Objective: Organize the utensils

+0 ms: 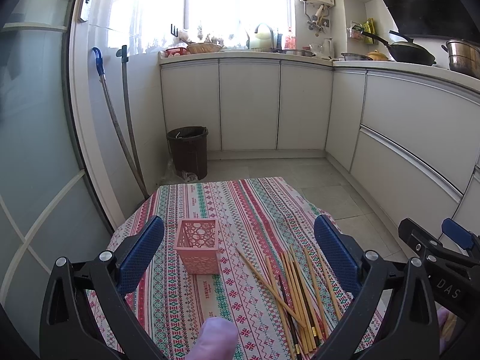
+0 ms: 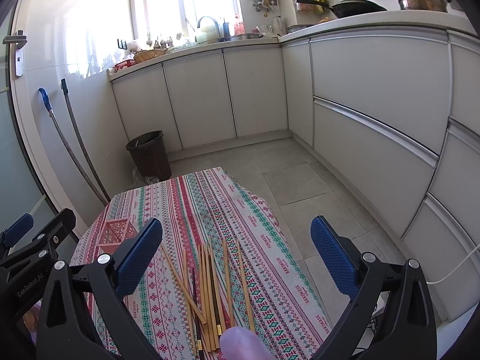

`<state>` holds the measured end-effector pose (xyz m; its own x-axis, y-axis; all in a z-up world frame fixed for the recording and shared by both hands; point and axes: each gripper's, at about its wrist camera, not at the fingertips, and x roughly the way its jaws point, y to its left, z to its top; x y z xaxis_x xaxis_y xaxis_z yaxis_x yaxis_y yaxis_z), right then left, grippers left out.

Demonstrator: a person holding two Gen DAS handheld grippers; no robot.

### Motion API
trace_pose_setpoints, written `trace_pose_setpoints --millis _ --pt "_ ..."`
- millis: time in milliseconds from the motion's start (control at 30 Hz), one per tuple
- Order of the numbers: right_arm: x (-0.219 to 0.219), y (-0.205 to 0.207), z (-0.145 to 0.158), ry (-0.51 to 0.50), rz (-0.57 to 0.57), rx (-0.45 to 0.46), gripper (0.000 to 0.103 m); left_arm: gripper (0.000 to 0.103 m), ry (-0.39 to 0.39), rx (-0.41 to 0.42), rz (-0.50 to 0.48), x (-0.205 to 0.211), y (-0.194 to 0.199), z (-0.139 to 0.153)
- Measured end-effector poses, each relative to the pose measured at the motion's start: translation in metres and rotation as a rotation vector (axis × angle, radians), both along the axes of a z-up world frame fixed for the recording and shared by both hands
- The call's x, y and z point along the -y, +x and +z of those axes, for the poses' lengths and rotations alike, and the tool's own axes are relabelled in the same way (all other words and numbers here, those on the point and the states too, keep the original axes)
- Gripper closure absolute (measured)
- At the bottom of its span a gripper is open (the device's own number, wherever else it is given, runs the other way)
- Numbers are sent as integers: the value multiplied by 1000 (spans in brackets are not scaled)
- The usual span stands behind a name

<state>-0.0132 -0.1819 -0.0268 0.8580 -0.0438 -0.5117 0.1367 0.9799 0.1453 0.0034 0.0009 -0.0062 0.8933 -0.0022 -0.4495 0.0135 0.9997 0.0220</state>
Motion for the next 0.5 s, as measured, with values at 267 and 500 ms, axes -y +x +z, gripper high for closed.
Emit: trace_pose_setpoints --millis 267,500 --pt "1 0 0 0 1 0 6 7 1 0 0 0 0 0" --pt "1 0 0 0 1 0 6 7 2 -1 -1 -1 0 0"
